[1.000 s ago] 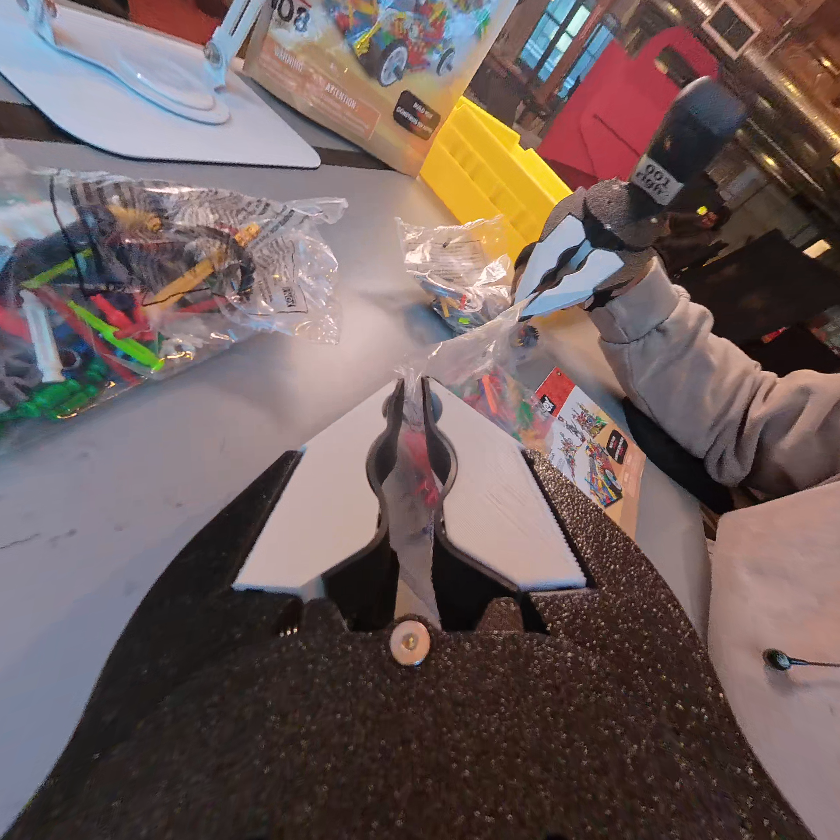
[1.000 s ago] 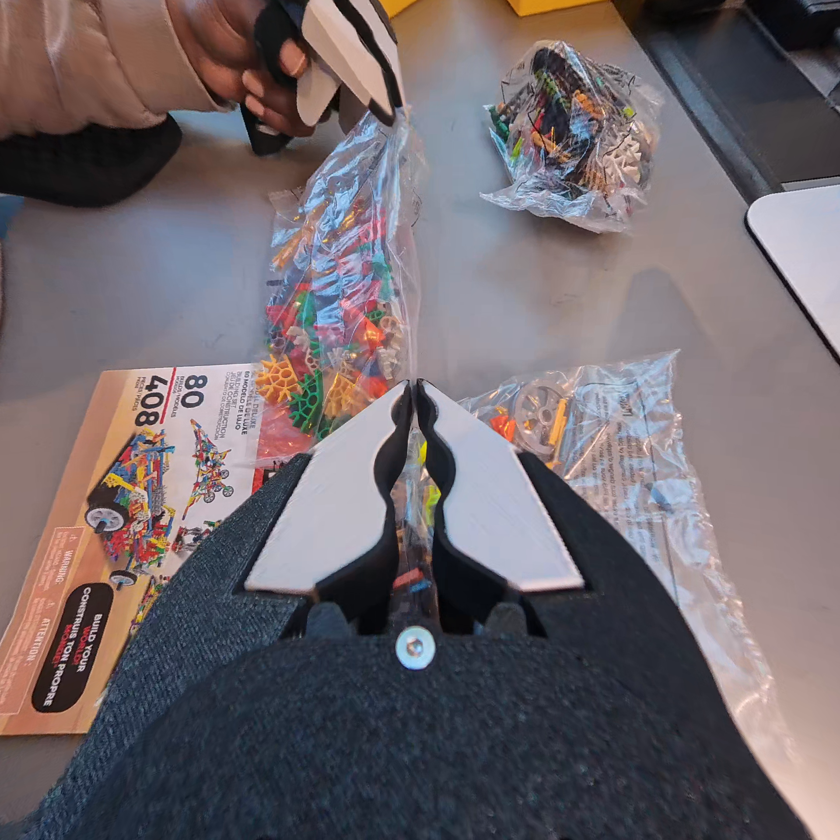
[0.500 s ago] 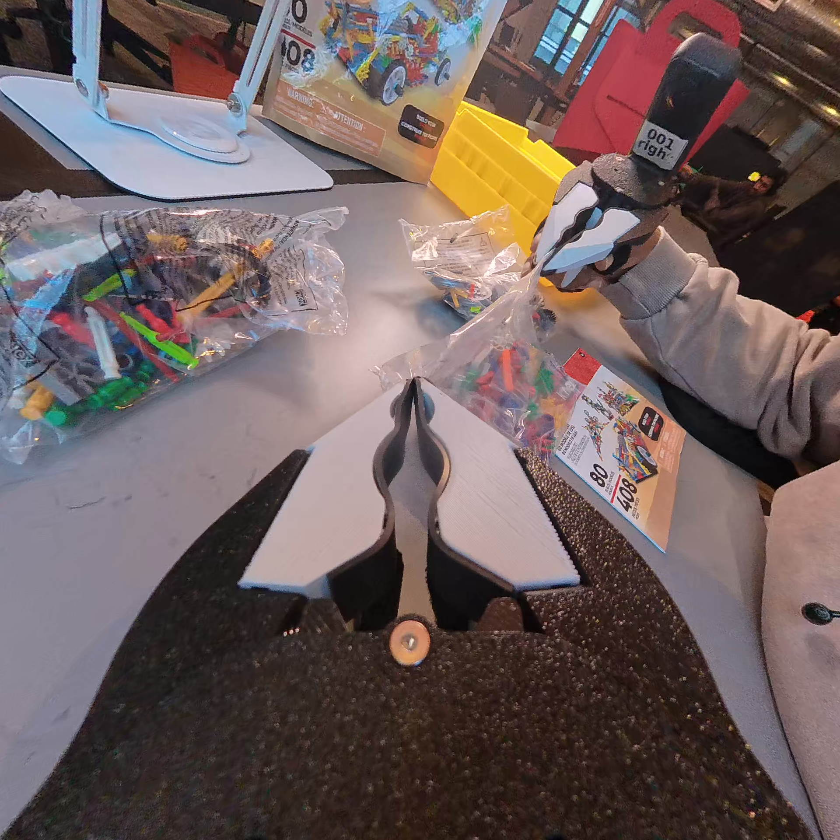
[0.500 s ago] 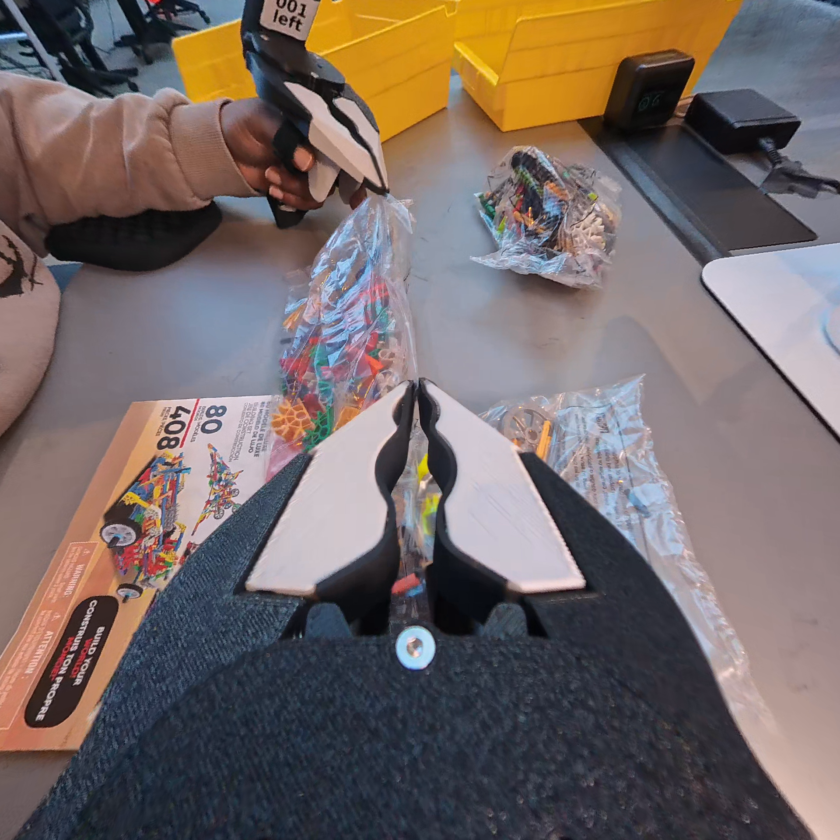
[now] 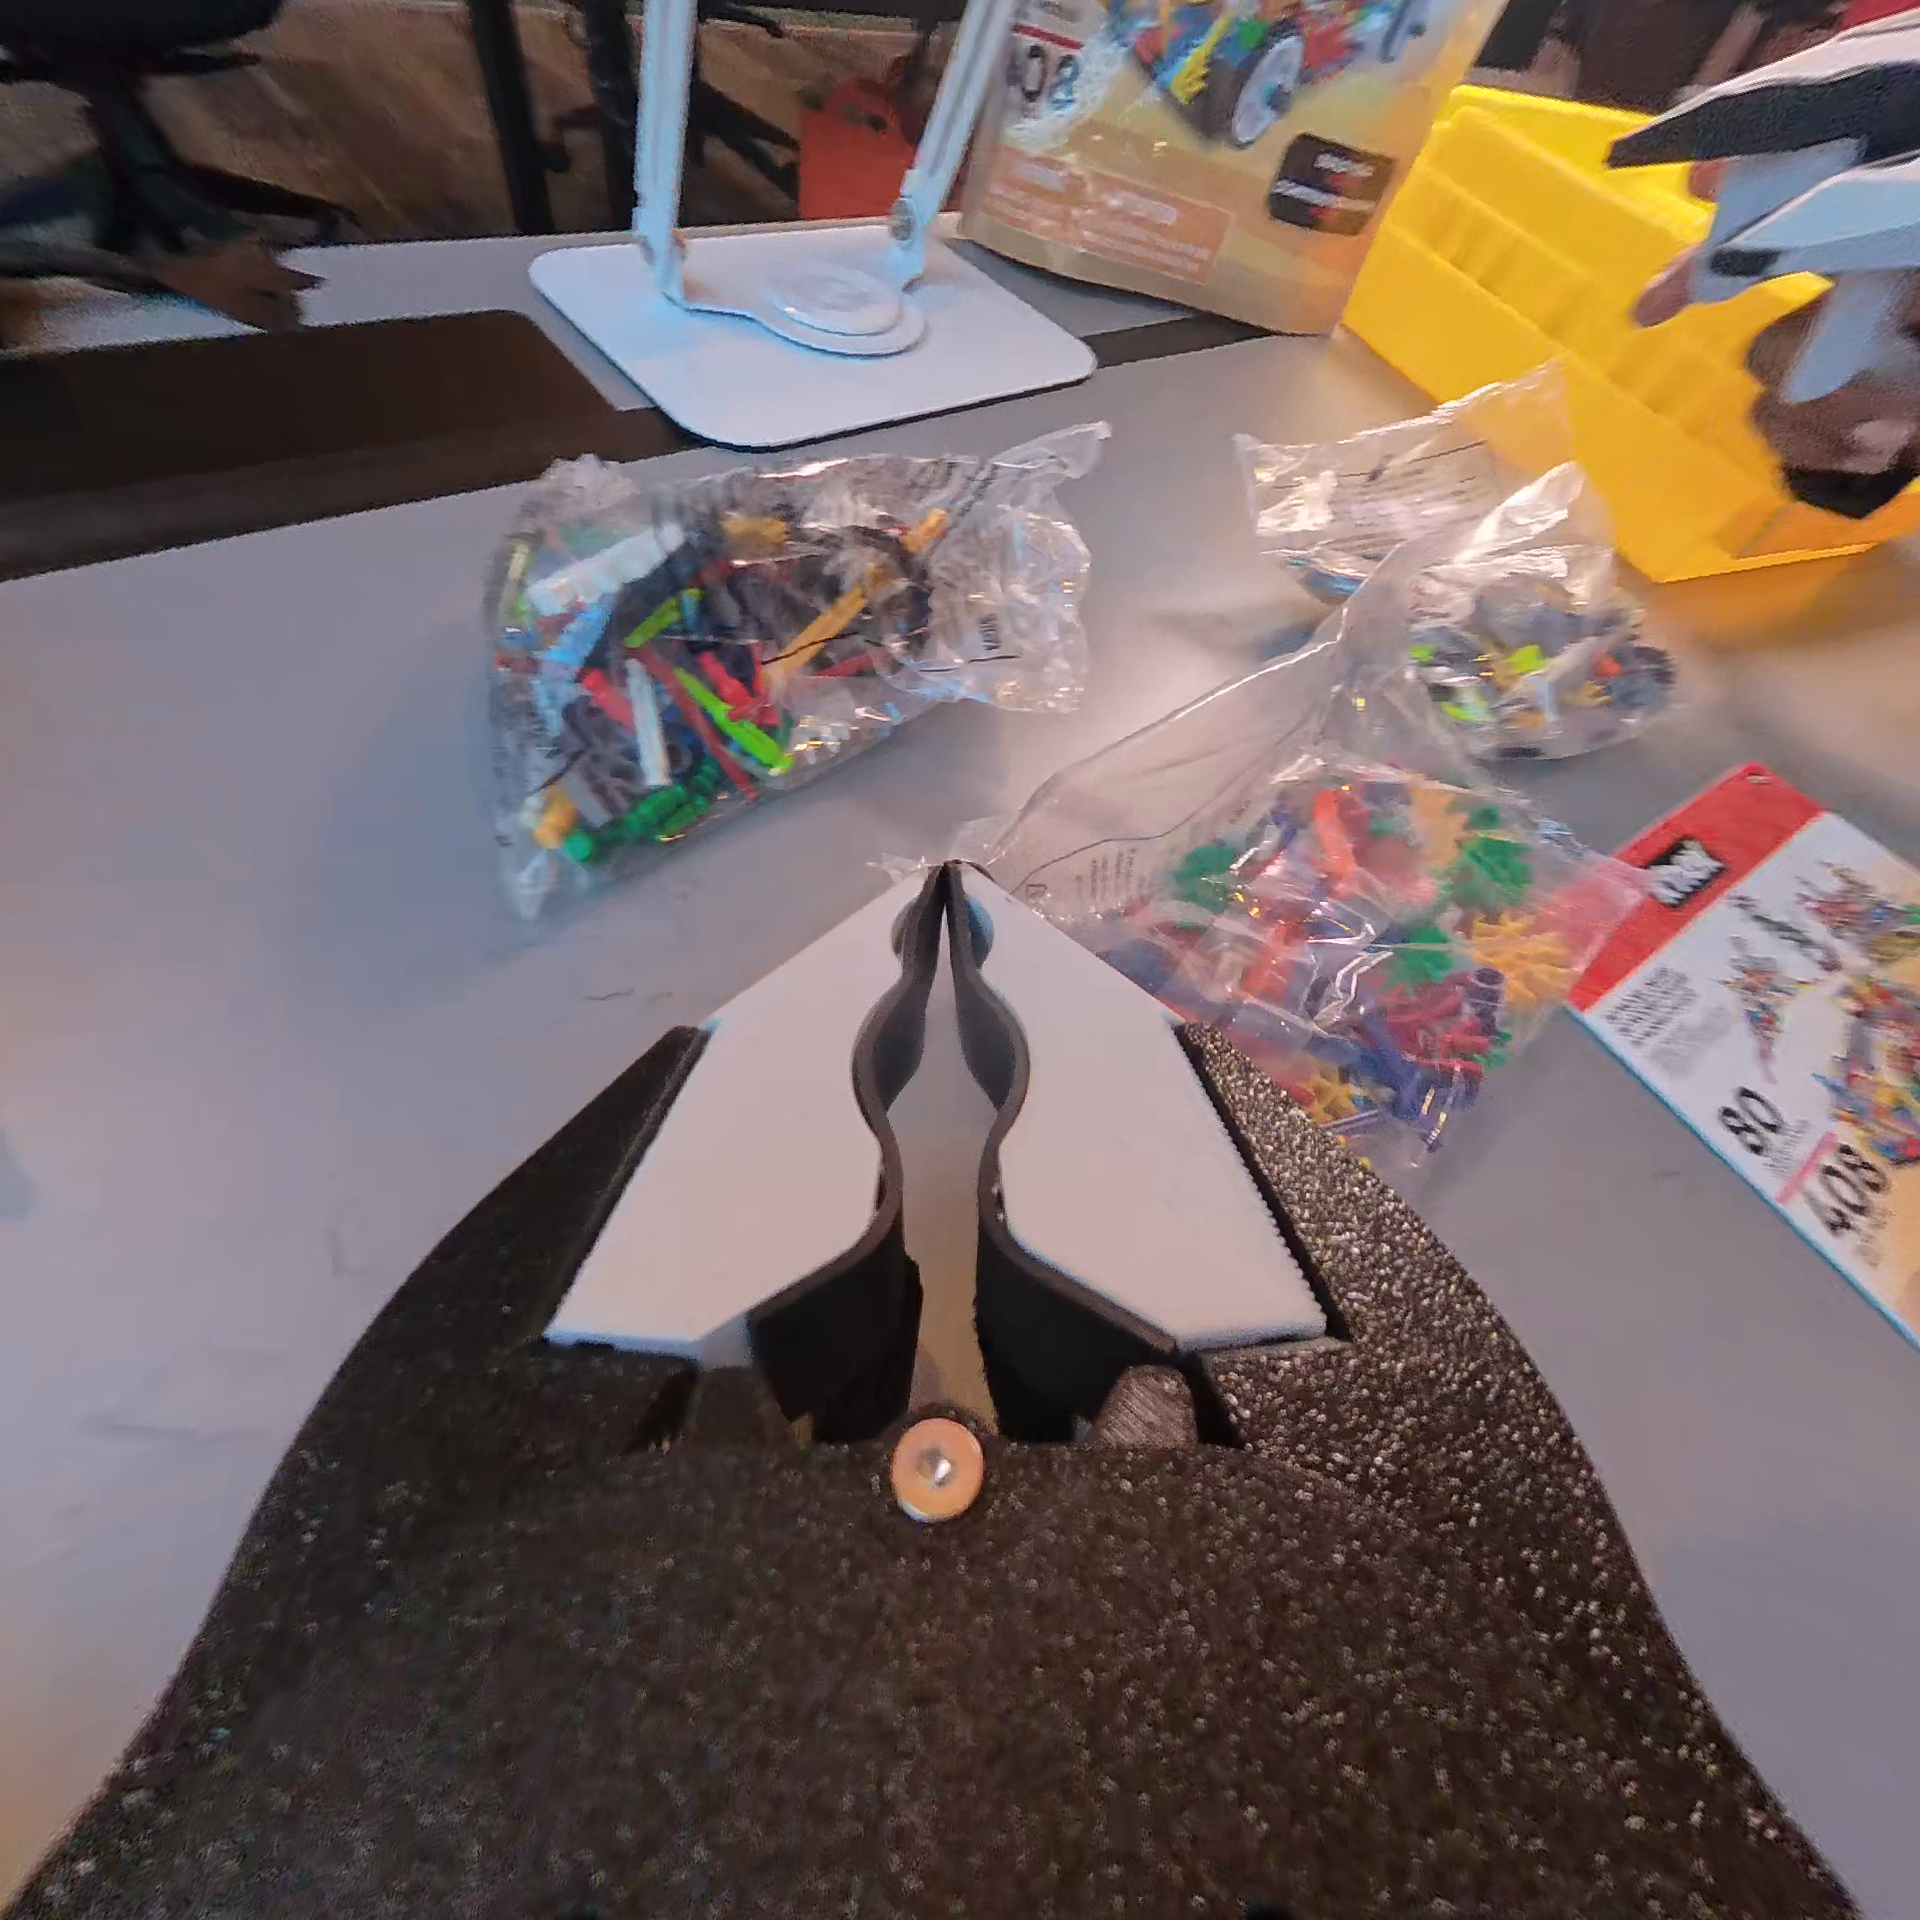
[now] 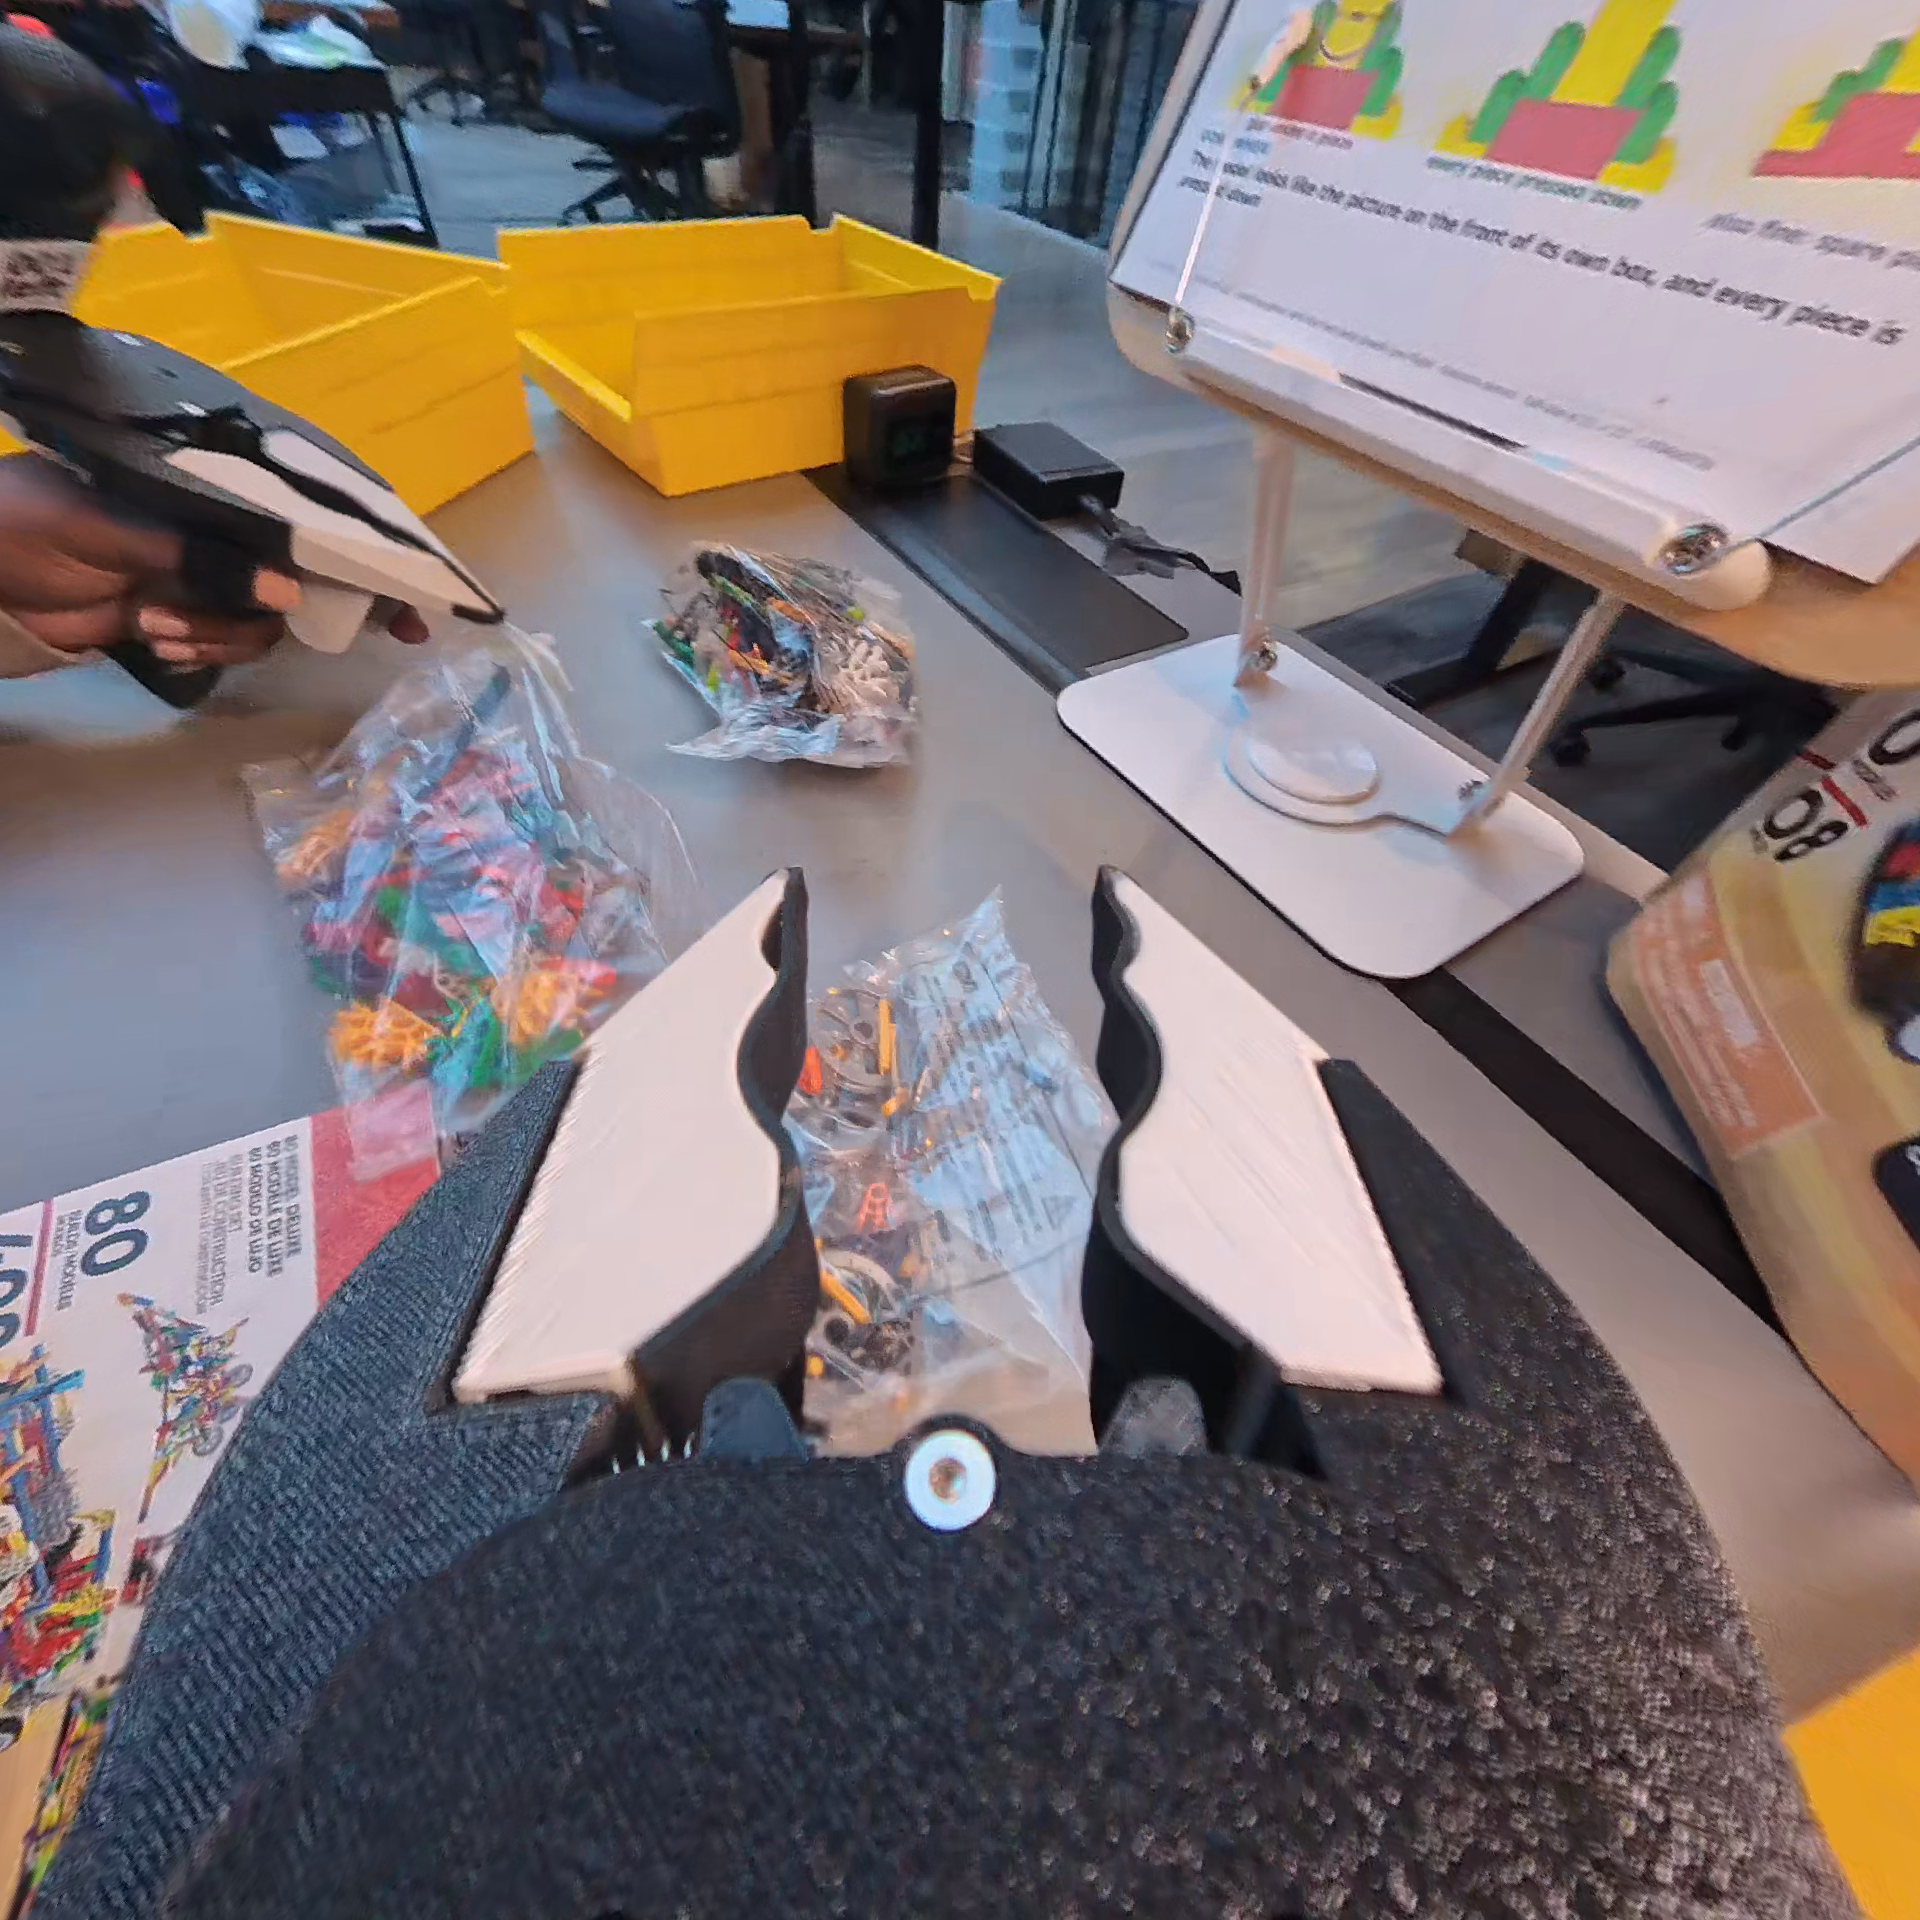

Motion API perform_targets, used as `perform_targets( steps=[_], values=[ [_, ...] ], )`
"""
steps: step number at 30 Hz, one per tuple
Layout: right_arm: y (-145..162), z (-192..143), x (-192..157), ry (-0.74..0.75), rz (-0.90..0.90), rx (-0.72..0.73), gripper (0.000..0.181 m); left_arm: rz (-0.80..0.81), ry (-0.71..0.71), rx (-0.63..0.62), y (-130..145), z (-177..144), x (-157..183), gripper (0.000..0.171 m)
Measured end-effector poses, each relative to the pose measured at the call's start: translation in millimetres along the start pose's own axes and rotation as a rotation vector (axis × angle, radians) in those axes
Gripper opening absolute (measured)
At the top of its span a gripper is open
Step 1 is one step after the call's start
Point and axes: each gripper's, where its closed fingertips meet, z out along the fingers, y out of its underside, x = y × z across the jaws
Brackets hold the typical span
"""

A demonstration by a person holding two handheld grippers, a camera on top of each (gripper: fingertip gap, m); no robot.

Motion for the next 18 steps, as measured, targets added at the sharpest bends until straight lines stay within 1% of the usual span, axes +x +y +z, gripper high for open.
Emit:
perform_targets(
  steps=[3,5,6,8,11,13,15,17,18],
  values=[
    [3,-11,10,0.076,-0.018,-0.064,0.055,0.115,-0.217,0.024,-7,-10,-23,0.0],
    [0,-20,14,0.122,-0.036,-0.077,0.055,0.21,-0.3,0.062,-16,-14,-23,0.0],
    [-2,-23,15,0.138,-0.033,-0.079,0.055,0.259,-0.315,0.082,-21,-15,-18,0.004],
    [-5,-29,15,0.165,-0.018,-0.082,0.054,0.328,-0.301,0.093,-24,-12,-3,0.012],
    [-2,-32,11,0.174,0.014,-0.113,0.054,0.3,-0.204,0.035,-12,-1,18,0.033],
    [7,-32,5,0.175,0.054,-0.16,0.055,0.284,-0.197,-0.001,-5,2,18,0.045],
    [31,-32,-3,0.174,0.095,-0.269,0.058,0.274,-0.216,-0.005,-4,1,11,0.046],
    [65,-34,-8,0.217,0.134,-0.378,0.06,0.237,-0.212,0.006,-5,1,6,0.046],
    [82,-35,-10,0.237,0.154,-0.425,0.065,0.211,-0.205,0.013,-5,2,4,0.046]
  ],
)
